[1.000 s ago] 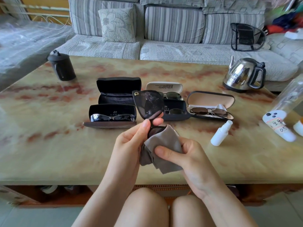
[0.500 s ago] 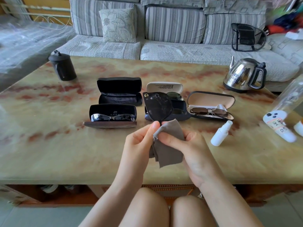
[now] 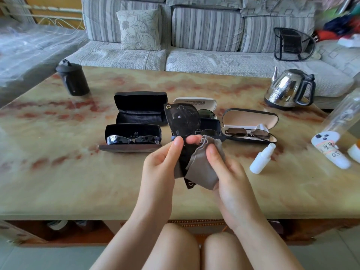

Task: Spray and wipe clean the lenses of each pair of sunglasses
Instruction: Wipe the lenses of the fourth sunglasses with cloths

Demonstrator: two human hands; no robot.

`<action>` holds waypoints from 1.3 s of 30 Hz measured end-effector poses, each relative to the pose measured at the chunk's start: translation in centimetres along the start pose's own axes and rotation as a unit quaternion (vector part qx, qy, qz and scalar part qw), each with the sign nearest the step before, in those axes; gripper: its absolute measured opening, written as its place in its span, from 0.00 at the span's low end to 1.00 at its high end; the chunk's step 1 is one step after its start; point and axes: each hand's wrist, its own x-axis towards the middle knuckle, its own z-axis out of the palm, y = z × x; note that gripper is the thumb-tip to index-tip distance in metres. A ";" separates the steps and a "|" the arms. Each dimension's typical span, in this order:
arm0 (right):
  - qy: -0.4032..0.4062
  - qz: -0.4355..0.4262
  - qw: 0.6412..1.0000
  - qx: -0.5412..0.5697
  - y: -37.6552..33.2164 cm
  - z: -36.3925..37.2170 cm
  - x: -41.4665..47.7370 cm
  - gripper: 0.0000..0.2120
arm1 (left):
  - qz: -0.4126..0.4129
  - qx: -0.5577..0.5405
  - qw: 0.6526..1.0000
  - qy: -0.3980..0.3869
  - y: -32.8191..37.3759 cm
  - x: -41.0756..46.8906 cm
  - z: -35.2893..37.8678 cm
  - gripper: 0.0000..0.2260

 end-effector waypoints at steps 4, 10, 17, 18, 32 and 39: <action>-0.019 0.014 1.000 -0.013 0.8 -0.7 -0.6 0.10 | -0.010 -0.047 0.999 0.000 0.3 0.4 -0.2 0.15; -0.085 0.003 0.996 -0.030 0.7 -1.4 -1.0 0.10 | -0.006 -0.076 0.997 -0.011 0.5 0.6 -0.4 0.14; -0.073 -0.042 0.990 -0.111 0.5 -2.6 -0.7 0.07 | -0.009 0.006 1.000 -0.026 0.5 0.7 -1.2 0.17; -0.061 -0.056 0.989 -0.122 0.2 -2.9 -0.5 0.07 | -0.004 0.018 0.999 -0.029 0.5 0.6 -1.3 0.17; -0.114 -0.034 0.992 -0.033 -2.5 -1.9 2.1 0.04 | 0.029 0.166 0.979 -0.113 0.3 0.3 -1.7 0.16; -0.080 0.041 0.996 -0.010 -2.4 -1.6 2.5 0.08 | 0.055 0.256 0.957 -0.122 -0.3 0.3 -2.3 0.16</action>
